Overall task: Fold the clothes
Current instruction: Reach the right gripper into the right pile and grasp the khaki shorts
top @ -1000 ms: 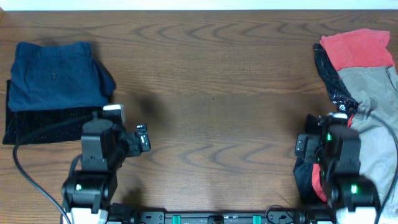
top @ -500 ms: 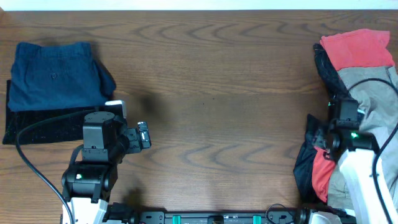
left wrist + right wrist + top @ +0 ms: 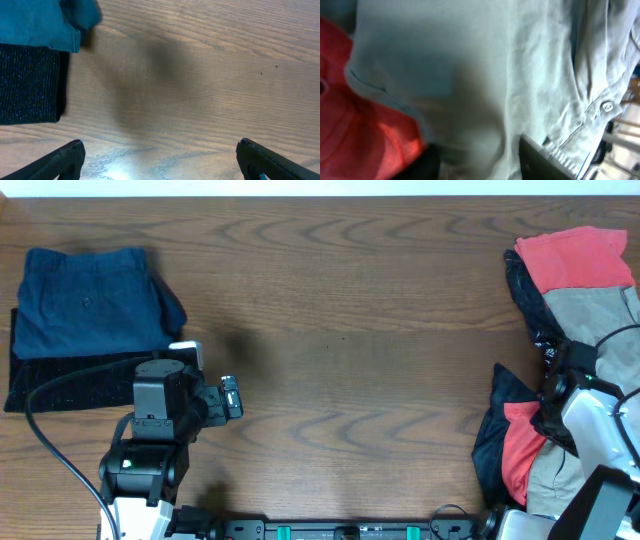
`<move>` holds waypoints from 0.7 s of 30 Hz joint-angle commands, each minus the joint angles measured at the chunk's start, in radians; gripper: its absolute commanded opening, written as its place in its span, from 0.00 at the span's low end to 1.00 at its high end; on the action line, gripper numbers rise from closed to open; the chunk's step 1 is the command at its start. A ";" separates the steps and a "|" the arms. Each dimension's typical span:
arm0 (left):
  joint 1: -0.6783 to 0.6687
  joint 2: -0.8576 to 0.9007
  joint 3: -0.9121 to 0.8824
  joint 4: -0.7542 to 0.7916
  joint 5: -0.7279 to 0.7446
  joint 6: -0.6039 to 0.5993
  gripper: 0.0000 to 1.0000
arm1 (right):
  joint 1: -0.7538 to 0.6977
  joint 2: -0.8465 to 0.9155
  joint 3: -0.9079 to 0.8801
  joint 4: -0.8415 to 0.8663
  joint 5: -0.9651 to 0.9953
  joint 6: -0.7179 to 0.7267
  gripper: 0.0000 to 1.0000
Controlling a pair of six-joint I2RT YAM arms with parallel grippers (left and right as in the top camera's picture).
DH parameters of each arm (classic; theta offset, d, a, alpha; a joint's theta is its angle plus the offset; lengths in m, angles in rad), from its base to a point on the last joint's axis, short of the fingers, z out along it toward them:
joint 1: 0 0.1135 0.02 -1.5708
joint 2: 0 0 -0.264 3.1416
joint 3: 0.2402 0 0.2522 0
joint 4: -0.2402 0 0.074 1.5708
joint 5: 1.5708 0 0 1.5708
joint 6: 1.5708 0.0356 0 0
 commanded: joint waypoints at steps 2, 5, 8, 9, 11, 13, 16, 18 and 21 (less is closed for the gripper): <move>0.000 0.000 0.022 0.000 0.010 -0.009 0.98 | -0.016 0.007 -0.006 0.005 0.012 0.024 0.01; 0.000 0.000 0.022 0.001 0.010 -0.009 0.98 | -0.016 -0.010 0.006 -0.006 -0.017 0.023 0.01; 0.000 0.000 0.022 0.000 0.010 -0.009 0.98 | -0.016 -0.051 0.062 -0.068 -0.050 0.023 0.01; 0.000 0.000 0.022 0.000 0.010 -0.009 0.98 | -0.016 -0.066 0.087 -0.093 -0.062 0.020 0.01; 0.000 0.000 0.022 0.000 0.010 -0.009 0.98 | -0.016 -0.099 0.153 -0.148 -0.095 0.005 0.01; 0.000 0.000 0.022 0.000 0.010 -0.009 0.98 | -0.016 -0.132 0.225 -0.198 -0.139 -0.026 0.01; 0.000 0.000 0.022 0.000 0.010 -0.009 0.98 | -0.016 -0.175 0.313 -0.235 -0.224 -0.082 0.02; 0.000 0.000 0.022 0.001 0.010 -0.009 0.98 | -0.016 -0.197 0.342 -0.235 -0.290 -0.119 0.01; 0.000 0.000 0.022 0.001 0.010 -0.009 0.98 | -0.016 -0.214 0.353 -0.196 -0.472 -0.199 0.01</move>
